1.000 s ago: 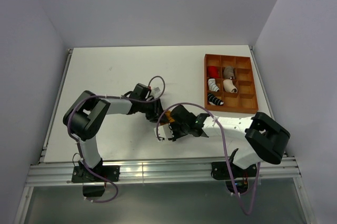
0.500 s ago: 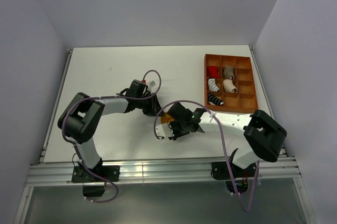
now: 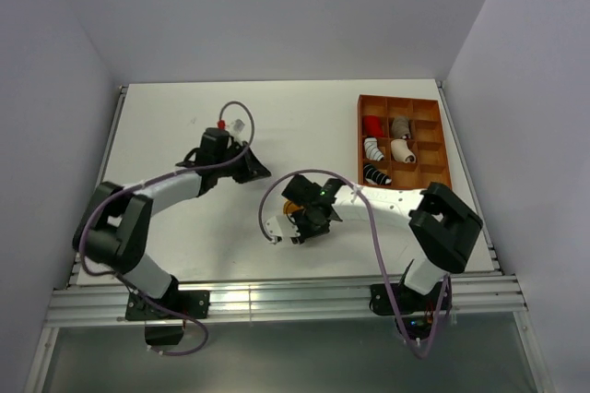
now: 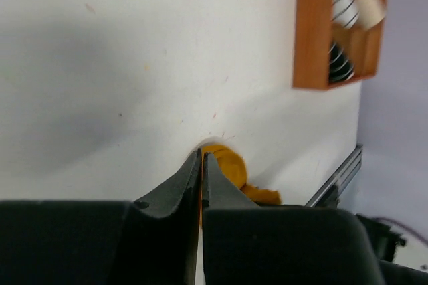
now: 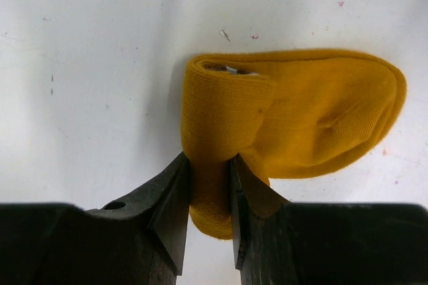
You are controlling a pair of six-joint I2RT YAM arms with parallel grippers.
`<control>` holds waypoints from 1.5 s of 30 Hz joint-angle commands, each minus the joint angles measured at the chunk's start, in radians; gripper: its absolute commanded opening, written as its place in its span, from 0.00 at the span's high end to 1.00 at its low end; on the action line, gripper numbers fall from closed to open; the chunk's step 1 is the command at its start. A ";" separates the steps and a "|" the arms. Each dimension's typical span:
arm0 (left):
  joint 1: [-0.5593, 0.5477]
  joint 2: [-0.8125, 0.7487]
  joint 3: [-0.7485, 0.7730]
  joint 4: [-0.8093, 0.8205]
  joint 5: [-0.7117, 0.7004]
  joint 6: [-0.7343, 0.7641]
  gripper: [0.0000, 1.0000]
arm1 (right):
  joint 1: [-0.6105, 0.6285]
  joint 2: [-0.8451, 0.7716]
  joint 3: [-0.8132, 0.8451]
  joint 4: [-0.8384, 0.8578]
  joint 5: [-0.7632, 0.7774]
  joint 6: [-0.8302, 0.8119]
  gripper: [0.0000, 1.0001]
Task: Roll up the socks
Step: Roll the sock at the center of the board.
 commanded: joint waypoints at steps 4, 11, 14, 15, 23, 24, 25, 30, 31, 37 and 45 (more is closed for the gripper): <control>0.132 -0.336 -0.014 0.001 -0.164 -0.064 0.87 | -0.001 0.190 0.148 -0.267 -0.113 -0.003 0.79; 0.169 -0.563 -0.102 0.098 -0.181 -0.111 0.82 | -0.058 0.423 0.395 -0.511 -0.239 -0.058 0.79; 0.143 -0.620 -0.143 0.090 -0.198 -0.084 0.85 | -0.108 0.522 0.547 -0.623 -0.306 -0.098 0.79; 0.110 -0.638 -0.156 0.083 -0.221 -0.071 0.84 | -0.122 0.549 0.575 -0.649 -0.322 -0.116 0.79; -0.136 -0.774 -0.303 0.139 -0.270 0.027 0.76 | -0.219 0.749 0.780 -0.828 -0.414 -0.150 0.79; -0.203 -0.769 -0.314 0.138 -0.285 0.033 0.76 | -0.224 0.750 0.793 -0.828 -0.419 -0.141 0.79; -0.234 -0.752 -0.315 0.129 -0.301 0.039 0.75 | -0.224 0.753 0.797 -0.826 -0.422 -0.133 0.78; -0.444 -0.685 -0.335 0.084 -0.422 0.057 0.73 | -0.233 0.799 0.837 -0.825 -0.413 -0.060 0.77; -0.467 -0.644 -0.335 0.076 -0.457 0.058 0.73 | -0.241 0.802 0.840 -0.821 -0.416 -0.049 0.76; -0.553 -0.466 -0.335 0.127 -0.506 0.065 0.66 | -0.250 0.792 0.805 -0.725 -0.374 0.057 0.75; -0.553 -0.259 -0.295 0.214 -0.493 0.116 0.54 | -0.250 0.790 0.787 -0.670 -0.341 0.126 0.73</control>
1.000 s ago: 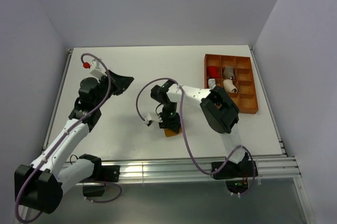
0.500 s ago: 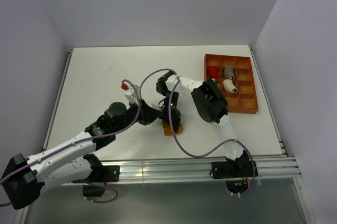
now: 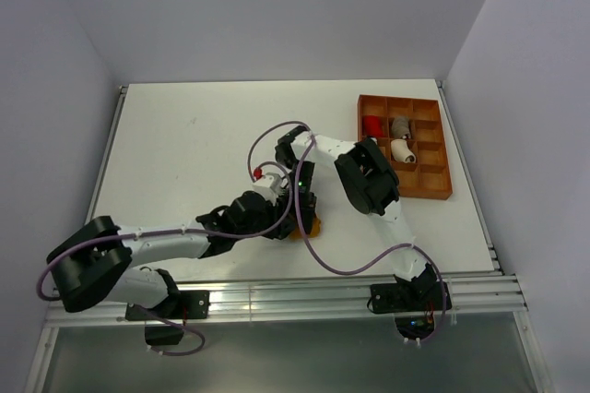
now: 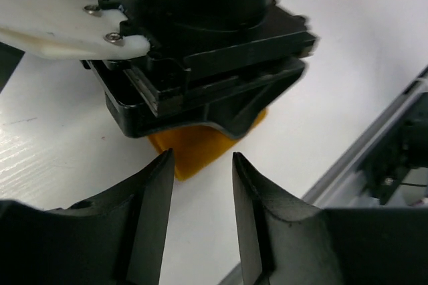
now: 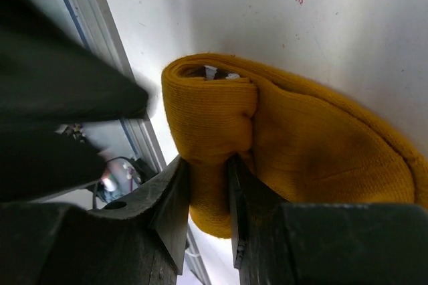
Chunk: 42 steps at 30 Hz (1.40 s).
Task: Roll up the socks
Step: Roll the sock at the center of the board.
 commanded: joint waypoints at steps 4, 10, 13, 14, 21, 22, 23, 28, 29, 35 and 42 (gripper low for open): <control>-0.002 0.138 0.069 0.102 0.005 0.080 0.53 | -0.001 0.053 -0.041 0.162 0.109 0.009 0.72; 0.031 0.165 0.064 0.162 0.077 0.100 0.50 | -0.011 0.061 -0.038 0.156 0.108 0.006 0.71; 0.053 0.178 0.069 0.163 0.115 0.113 0.49 | -0.015 0.061 -0.036 0.155 0.108 0.009 0.71; 0.054 0.188 0.081 0.157 0.117 0.116 0.49 | -0.015 0.061 -0.035 0.156 0.106 0.010 0.71; 0.059 0.244 0.078 0.180 0.186 0.099 0.55 | -0.024 0.061 -0.035 0.172 0.108 0.035 0.70; 0.059 0.246 0.074 0.189 0.194 0.088 0.54 | -0.025 0.062 -0.035 0.176 0.109 0.040 0.70; 0.061 0.249 0.067 0.200 0.212 0.082 0.55 | -0.027 0.062 -0.033 0.178 0.112 0.046 0.70; 0.061 0.281 0.061 0.214 0.255 0.032 0.66 | -0.031 0.059 -0.038 0.199 0.114 0.072 0.69; 0.061 0.286 0.061 0.209 0.264 0.024 0.70 | -0.031 0.059 -0.036 0.205 0.117 0.084 0.68; 0.059 0.307 0.067 0.130 0.240 -0.039 1.00 | -0.042 0.029 -0.068 0.262 0.123 0.124 0.62; 0.053 0.324 0.083 0.015 0.186 -0.099 1.00 | -0.071 -0.057 -0.133 0.360 0.120 0.191 0.54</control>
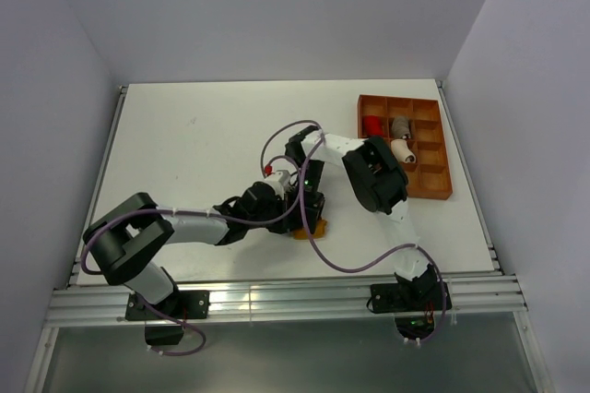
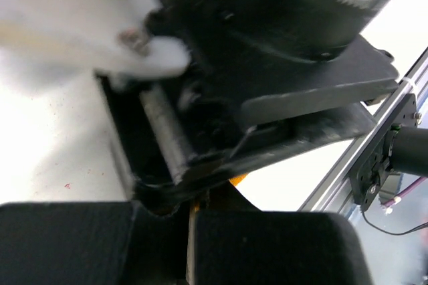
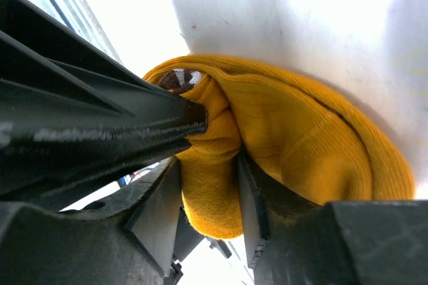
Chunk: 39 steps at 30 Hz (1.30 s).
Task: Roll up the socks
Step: Roll the sock at the center of the board.
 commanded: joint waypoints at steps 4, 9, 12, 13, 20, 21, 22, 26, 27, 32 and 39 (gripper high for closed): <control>-0.020 0.053 0.032 -0.190 -0.028 -0.046 1.00 | -0.043 -0.082 -0.089 0.352 0.100 0.030 0.46; -0.020 0.075 0.075 -0.256 -0.036 -0.054 1.00 | -0.083 -0.165 -0.132 0.395 0.082 0.052 0.44; -0.020 0.093 0.101 -0.292 -0.033 -0.062 1.00 | -0.108 -0.217 -0.158 0.420 0.066 0.059 0.41; -0.020 0.098 0.109 -0.300 -0.033 -0.065 1.00 | -0.115 -0.230 -0.169 0.426 0.057 0.059 0.40; -0.011 0.119 0.132 -0.331 -0.025 -0.091 1.00 | -0.175 -0.305 -0.193 0.429 0.010 0.061 0.37; -0.007 0.119 0.129 -0.329 -0.024 -0.092 1.00 | -0.180 -0.311 -0.198 0.430 0.008 0.062 0.37; -0.002 0.118 0.121 -0.326 -0.022 -0.095 1.00 | -0.184 -0.319 -0.210 0.441 0.005 0.067 0.36; 0.016 0.116 0.104 -0.328 -0.019 -0.103 1.00 | -0.223 -0.361 -0.244 0.464 -0.018 0.084 0.37; 0.023 0.118 0.101 -0.326 -0.011 -0.103 1.00 | -0.232 -0.372 -0.253 0.472 -0.029 0.085 0.36; 0.062 0.141 0.116 -0.363 0.036 -0.097 1.00 | -0.298 -0.472 -0.330 0.545 -0.055 0.092 0.36; 0.113 0.165 0.165 -0.457 0.117 -0.059 1.00 | -0.370 -0.674 -0.507 0.647 -0.061 0.015 0.36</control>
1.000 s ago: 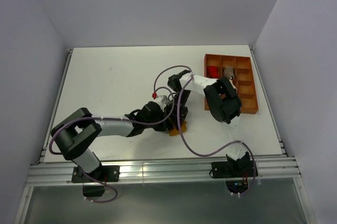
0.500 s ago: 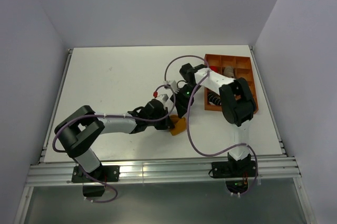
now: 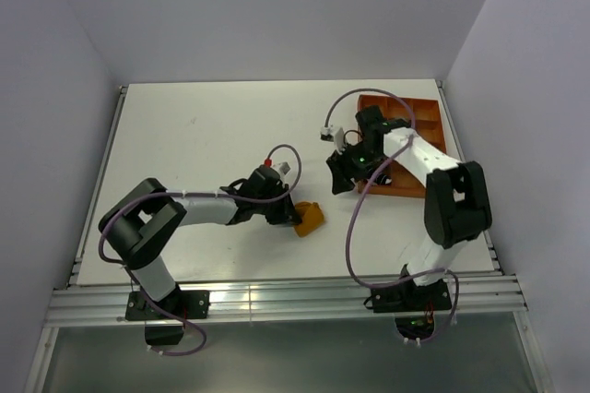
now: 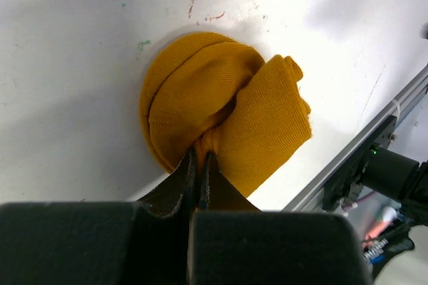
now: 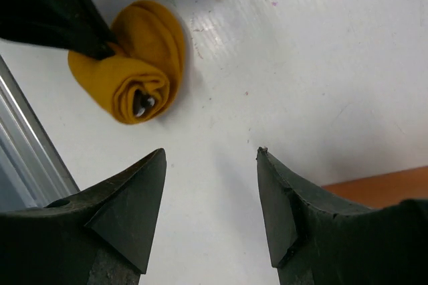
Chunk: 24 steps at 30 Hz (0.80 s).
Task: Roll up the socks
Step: Roll the sock at the center of the board.
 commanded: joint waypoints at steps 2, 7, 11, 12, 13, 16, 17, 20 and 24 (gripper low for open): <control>0.038 0.065 0.016 -0.248 0.031 0.082 1.00 | -0.003 -0.198 -0.126 0.145 -0.019 -0.093 0.34; 0.070 0.114 0.088 -0.334 0.074 0.114 1.00 | 0.007 -0.353 -0.304 0.270 -0.004 -0.225 0.30; 0.075 0.167 0.142 -0.386 0.094 0.137 1.00 | 0.091 -0.500 -0.467 0.381 0.079 -0.312 0.24; 0.075 0.175 0.153 -0.392 0.099 0.139 1.00 | 0.117 -0.523 -0.494 0.407 0.108 -0.327 0.24; 0.076 0.190 0.171 -0.402 0.108 0.143 1.00 | 0.150 -0.558 -0.518 0.462 0.136 -0.328 0.24; 0.078 0.223 0.203 -0.437 0.108 0.154 1.00 | 0.282 -0.609 -0.591 0.544 0.219 -0.331 0.23; 0.079 0.227 0.206 -0.448 0.108 0.154 1.00 | 0.307 -0.614 -0.600 0.555 0.229 -0.334 0.21; 0.079 0.240 0.219 -0.452 0.118 0.154 1.00 | 0.396 -0.614 -0.629 0.592 0.274 -0.346 0.20; 0.079 0.249 0.229 -0.463 0.126 0.151 1.00 | 0.489 -0.585 -0.637 0.610 0.309 -0.366 0.20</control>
